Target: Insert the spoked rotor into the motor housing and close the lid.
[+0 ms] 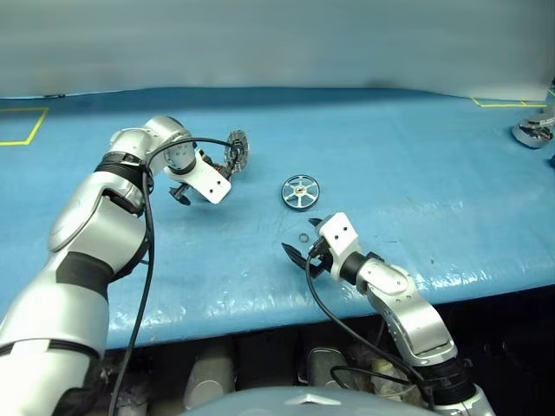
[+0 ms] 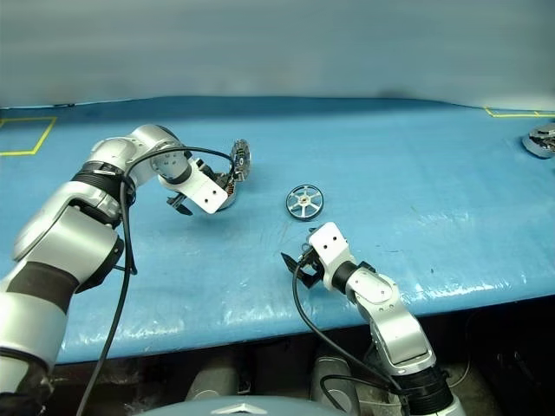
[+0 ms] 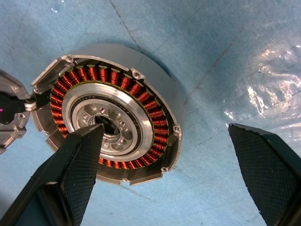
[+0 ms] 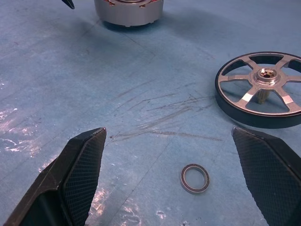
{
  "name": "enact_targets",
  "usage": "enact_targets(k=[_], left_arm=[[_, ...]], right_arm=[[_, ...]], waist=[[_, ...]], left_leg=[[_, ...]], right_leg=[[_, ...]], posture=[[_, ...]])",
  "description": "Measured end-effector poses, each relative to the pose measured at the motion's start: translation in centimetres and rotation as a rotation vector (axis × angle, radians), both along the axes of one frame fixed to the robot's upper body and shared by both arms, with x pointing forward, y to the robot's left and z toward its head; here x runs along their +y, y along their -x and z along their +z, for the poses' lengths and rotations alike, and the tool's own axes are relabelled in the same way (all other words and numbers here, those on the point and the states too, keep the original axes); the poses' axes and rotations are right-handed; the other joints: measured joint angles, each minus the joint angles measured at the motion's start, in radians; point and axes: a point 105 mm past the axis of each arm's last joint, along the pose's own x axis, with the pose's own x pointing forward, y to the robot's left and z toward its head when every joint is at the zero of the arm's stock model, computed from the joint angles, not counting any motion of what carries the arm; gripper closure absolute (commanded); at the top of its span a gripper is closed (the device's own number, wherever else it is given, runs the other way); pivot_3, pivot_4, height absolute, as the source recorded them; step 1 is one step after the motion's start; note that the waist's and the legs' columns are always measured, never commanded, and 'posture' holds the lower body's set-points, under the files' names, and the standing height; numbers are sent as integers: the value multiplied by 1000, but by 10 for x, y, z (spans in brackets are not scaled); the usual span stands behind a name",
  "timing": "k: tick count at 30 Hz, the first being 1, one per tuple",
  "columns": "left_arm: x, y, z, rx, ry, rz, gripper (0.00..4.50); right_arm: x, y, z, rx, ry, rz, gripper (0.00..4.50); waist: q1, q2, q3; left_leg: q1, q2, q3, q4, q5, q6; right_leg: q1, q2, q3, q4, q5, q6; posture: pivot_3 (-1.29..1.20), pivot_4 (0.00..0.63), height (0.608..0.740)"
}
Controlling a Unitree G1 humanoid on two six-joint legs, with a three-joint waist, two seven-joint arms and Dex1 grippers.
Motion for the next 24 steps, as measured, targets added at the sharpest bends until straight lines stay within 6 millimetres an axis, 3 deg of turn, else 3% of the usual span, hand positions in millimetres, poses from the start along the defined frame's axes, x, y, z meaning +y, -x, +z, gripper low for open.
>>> enact_targets(k=[11,14,16,19,22,24], left_arm=[[4,3,-6,19,-5,17,4],[5,3,-11,17,3,32,589],[3,3,-14,18,5,29,1216],[3,2,-16,8,7,26,1216],[3,1,-17,1,12,26,1727],[3,2,-17,3,10,24,2337]], right_arm=[[-1,0,0,3,2,-6,13],[-2,-1,-1,5,4,-12,0],[-2,-1,-1,8,4,-16,0],[-3,-2,0,7,2,-20,0],[-4,-2,0,5,2,-26,0],[-4,-3,0,4,1,-30,0]], waist=[[-1,0,0],[-1,0,0],[-1,0,0],[-2,0,0],[-2,0,0],[-2,0,0]], left_leg=[[0,0,0,0,0,0],[0,0,0,0,0,0],[0,0,0,0,0,0],[1,0,0,0,0,0],[1,0,0,1,0,0],[1,0,0,1,0,0]], right_leg=[[0,0,0,0,0,0],[0,0,0,0,0,0],[0,0,0,0,0,0],[0,0,0,1,0,0],[0,0,0,1,0,0],[1,0,1,1,0,0]], posture=[[0,150,740],[0,150,740],[0,150,740],[0,150,740],[0,150,740],[0,150,740]])
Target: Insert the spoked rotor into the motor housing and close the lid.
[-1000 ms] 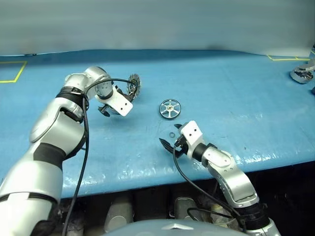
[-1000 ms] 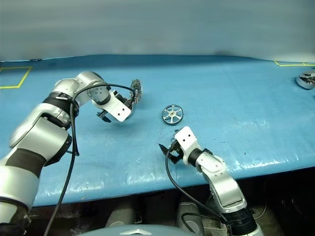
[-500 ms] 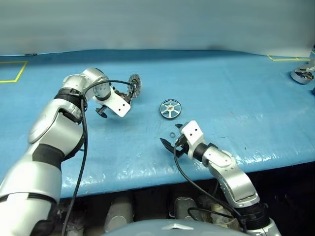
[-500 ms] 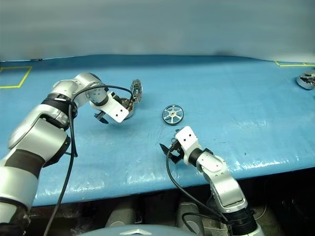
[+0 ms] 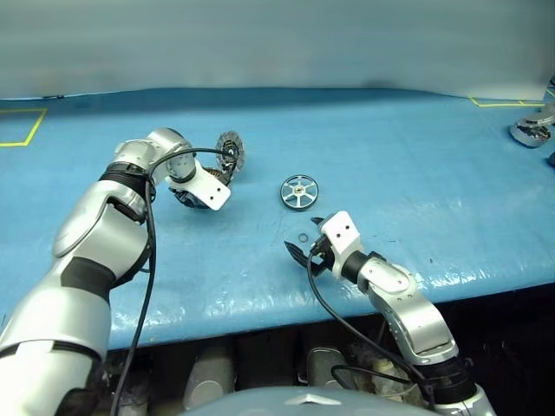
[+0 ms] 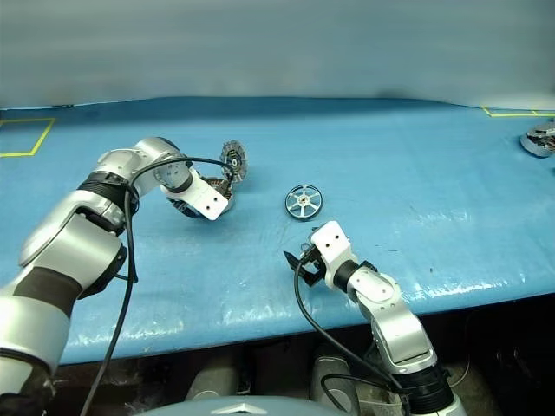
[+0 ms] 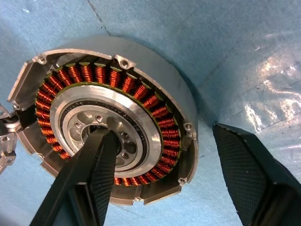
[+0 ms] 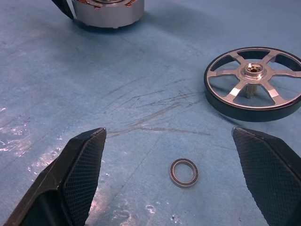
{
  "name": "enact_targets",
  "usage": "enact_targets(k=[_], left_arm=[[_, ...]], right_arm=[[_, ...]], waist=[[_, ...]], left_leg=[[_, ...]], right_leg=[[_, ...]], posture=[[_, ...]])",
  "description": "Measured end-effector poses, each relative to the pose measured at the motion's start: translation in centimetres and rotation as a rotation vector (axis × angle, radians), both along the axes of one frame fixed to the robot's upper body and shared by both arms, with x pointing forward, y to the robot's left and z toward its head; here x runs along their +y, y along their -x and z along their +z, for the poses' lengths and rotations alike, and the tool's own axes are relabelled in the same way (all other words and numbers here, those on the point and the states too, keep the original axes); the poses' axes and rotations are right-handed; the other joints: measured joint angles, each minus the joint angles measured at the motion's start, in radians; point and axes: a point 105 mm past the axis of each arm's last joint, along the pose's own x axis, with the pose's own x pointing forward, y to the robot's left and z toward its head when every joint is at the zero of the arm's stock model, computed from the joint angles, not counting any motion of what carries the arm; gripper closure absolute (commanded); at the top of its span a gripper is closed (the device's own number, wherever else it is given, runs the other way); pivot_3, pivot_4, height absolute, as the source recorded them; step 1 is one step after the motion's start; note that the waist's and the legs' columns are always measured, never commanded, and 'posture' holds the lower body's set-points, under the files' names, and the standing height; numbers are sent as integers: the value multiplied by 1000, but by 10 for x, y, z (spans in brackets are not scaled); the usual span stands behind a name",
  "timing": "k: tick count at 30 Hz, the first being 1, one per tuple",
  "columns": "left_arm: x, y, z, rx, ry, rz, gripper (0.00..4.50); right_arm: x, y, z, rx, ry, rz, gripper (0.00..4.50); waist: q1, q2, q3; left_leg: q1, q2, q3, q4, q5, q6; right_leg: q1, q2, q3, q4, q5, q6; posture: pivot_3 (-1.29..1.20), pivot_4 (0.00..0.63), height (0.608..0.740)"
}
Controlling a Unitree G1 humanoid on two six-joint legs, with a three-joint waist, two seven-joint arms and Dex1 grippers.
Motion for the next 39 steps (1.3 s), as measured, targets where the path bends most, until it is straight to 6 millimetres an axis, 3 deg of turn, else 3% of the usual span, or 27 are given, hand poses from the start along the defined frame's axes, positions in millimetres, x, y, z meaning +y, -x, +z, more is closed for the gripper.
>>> enact_targets(k=[9,19,28,34,39], left_arm=[[-2,0,0,-11,-7,-38,2366],[-27,5,-5,-7,127,-33,2366],[-50,23,-5,52,234,235,2366],[-72,38,-2,153,270,440,2366],[-91,56,3,232,277,451,2366]], right_arm=[[-2,-2,2,-7,-8,-20,0],[-4,-7,1,-28,-27,-56,0],[4,-9,-5,-42,-68,-75,0],[-2,-12,-8,-64,-63,-117,0],[-13,-8,-15,-60,-51,-169,0]], waist=[[1,0,0],[9,0,0],[6,1,0],[3,1,0],[0,1,0]], left_leg=[[0,0,0,2,0,0],[0,0,-1,5,0,1],[0,0,-1,7,0,1],[0,-1,-1,8,0,1],[0,-1,0,8,0,1]], right_leg=[[0,0,0,2,0,0],[1,-1,0,3,0,0],[0,-1,2,7,0,0],[-2,-1,3,11,-1,0],[-3,0,5,12,-1,-1]], posture=[[0,150,740],[0,150,740],[0,150,740],[0,150,740],[0,150,740]])
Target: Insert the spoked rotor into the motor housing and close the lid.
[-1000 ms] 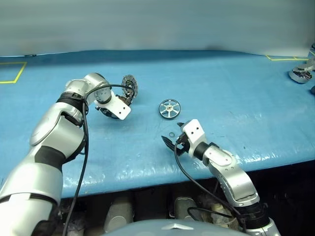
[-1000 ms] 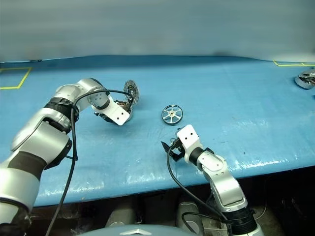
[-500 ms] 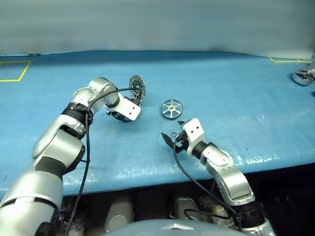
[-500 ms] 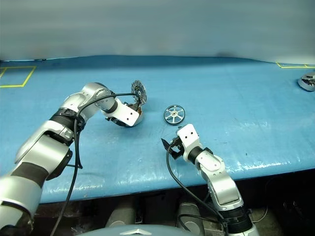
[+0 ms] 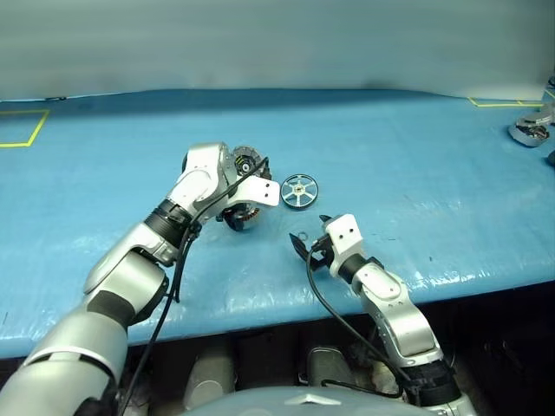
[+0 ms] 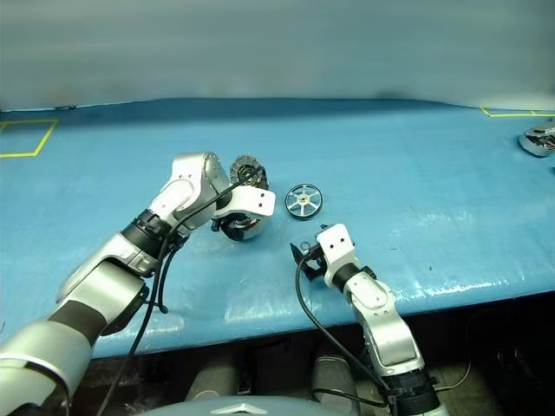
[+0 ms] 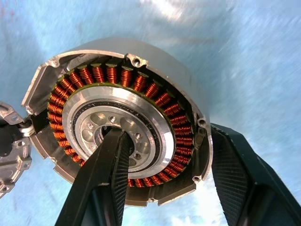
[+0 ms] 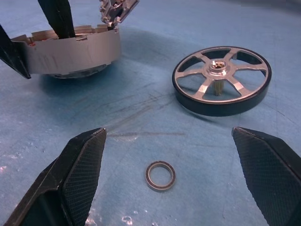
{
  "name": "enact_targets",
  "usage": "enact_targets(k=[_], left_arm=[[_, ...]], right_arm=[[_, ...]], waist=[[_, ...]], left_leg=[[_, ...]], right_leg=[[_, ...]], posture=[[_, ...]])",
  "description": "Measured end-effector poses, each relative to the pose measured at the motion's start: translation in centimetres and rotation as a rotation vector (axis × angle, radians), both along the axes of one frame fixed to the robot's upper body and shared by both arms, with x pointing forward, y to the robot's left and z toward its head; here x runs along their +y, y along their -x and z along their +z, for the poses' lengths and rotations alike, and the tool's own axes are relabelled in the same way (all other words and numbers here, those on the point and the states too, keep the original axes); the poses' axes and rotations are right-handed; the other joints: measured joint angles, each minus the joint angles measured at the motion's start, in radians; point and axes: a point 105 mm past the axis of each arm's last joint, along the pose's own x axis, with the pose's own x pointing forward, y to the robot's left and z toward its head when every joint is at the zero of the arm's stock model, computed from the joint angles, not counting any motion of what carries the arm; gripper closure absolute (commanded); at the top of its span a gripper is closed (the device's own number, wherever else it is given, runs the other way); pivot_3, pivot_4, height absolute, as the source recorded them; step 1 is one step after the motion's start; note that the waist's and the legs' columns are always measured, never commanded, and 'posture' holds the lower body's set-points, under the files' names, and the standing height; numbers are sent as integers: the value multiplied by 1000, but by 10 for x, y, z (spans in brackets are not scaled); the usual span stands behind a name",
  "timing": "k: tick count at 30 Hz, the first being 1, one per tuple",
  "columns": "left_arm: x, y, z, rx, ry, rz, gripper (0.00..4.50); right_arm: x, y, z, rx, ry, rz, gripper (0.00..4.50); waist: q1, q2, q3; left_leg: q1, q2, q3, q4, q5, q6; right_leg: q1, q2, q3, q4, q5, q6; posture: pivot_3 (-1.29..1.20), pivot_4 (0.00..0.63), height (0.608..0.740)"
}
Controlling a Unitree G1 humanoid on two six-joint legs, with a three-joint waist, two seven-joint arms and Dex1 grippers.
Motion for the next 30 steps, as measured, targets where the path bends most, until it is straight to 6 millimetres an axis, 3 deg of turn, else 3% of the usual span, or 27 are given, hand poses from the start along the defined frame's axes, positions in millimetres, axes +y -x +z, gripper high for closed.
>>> enact_targets(k=[4,13,18,24,30], left_arm=[[-11,15,4,33,30,-26,2366],[1,53,3,148,45,-2,2366],[1,55,-1,160,53,54,2366],[2,44,-6,122,26,50,2366],[3,39,-6,96,5,-23,386]], right_arm=[[-11,0,-3,0,14,-49,0],[-12,0,-2,-10,11,-61,0],[-11,-3,-2,-10,11,-57,0],[-9,-4,-2,-13,10,-49,0],[-9,-5,-1,-15,13,-49,0]], waist=[[-3,0,0],[2,1,1],[2,1,1],[1,2,1],[1,2,1]], left_leg=[[0,0,0,0,0,0],[0,-1,1,0,0,-1],[0,-1,1,1,1,0],[0,0,0,1,1,-1],[0,0,1,1,1,-1]], right_leg=[[-1,1,2,2,0,-1],[-4,2,7,4,-3,-4],[-3,4,11,3,-4,-3],[-3,7,12,4,-4,-4],[-3,7,13,4,-4,-5]], posture=[[0,150,740],[0,150,740],[0,150,740],[0,150,740],[0,150,740]])
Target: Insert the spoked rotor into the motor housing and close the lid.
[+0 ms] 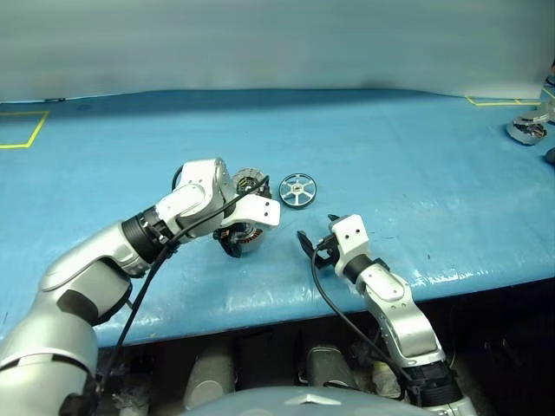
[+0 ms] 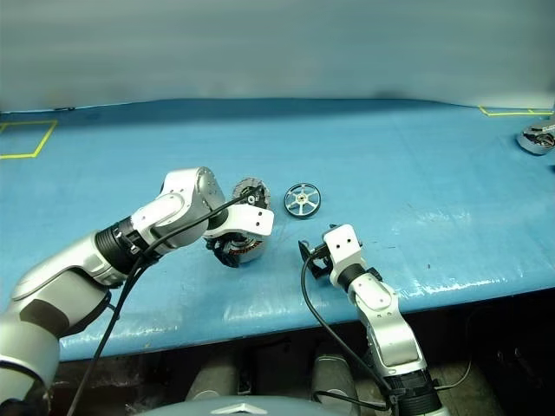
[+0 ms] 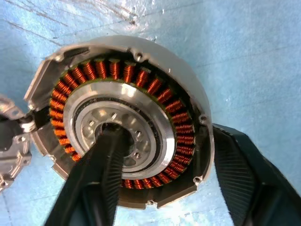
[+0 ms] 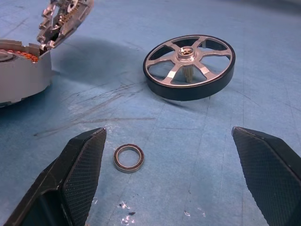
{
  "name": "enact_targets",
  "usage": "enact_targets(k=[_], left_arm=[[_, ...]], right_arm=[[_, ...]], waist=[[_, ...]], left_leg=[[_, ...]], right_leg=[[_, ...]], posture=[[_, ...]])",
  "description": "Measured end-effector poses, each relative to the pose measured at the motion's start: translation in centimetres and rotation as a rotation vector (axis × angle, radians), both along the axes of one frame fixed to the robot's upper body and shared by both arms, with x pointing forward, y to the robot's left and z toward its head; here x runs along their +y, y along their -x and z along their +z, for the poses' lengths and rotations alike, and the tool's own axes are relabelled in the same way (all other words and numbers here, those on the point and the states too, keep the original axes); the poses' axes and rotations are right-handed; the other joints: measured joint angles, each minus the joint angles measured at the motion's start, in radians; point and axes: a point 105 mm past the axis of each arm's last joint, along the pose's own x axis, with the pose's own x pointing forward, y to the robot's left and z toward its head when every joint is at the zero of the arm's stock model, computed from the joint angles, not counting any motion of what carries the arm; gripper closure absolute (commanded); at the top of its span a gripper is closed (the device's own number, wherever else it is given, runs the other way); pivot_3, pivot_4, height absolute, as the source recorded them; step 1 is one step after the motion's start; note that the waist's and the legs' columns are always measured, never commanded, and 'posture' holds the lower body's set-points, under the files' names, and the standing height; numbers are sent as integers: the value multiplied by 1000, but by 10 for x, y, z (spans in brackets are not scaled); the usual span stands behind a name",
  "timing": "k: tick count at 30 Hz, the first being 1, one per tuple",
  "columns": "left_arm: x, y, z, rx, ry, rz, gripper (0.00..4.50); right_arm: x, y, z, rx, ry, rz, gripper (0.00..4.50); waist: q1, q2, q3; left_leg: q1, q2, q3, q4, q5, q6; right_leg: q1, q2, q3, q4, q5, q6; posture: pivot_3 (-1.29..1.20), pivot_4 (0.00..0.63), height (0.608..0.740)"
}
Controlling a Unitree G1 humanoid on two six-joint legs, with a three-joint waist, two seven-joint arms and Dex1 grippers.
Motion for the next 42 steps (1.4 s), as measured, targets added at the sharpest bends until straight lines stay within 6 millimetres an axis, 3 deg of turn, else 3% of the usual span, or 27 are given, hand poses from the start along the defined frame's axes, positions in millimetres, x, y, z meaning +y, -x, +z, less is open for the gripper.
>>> enact_targets(k=[1,11,16,21,26,30,32,37,42], left_arm=[[1,1,1,-3,-3,-13,83],[17,6,28,-32,73,36,83],[35,28,26,31,148,99,83],[36,39,32,22,384,160,83],[33,38,41,-78,818,237,83],[53,38,25,-265,1051,394,83],[63,40,10,-313,1088,479,83],[81,58,-37,-297,1162,678,83],[83,71,-62,-258,1217,724,83]], right_arm=[[0,0,0,0,0,0,0],[1,1,0,3,-8,9,0],[3,2,-1,12,-18,22,0],[8,5,-3,26,-70,23,0],[10,11,-11,59,-106,6,0],[9,15,-17,82,-112,4,0],[11,15,-17,82,-112,11,0],[16,12,-20,91,-95,24,0],[15,9,-27,111,-75,27,0]], waist=[[0,0,0],[-1,0,0],[-1,1,1],[-1,1,0],[-1,1,0],[-5,2,0],[-1,2,0],[0,2,0],[0,2,0]], left_leg=[[0,0,0,0,0,0],[0,0,0,0,0,0],[0,1,0,-1,0,0],[0,0,0,-1,0,-1],[1,1,-1,-1,1,-1],[5,1,-1,-3,1,-1],[6,1,-1,-3,1,-2],[15,6,0,-4,1,-2],[14,6,1,-4,1,-2]], right_leg=[[0,0,0,0,0,0],[-1,0,0,0,0,0],[-1,0,0,0,0,-1],[0,0,1,-1,-1,-1],[0,0,0,-1,0,-3],[4,0,0,-2,0,-3],[6,0,-1,-2,0,-4],[7,-4,-2,-2,-2,-2],[6,-6,-4,-2,-1,-4]], posture=[[0,150,740],[0,150,740],[0,150,740],[0,150,740],[0,150,740],[0,150,740],[0,150,740],[0,150,740],[0,150,740]])
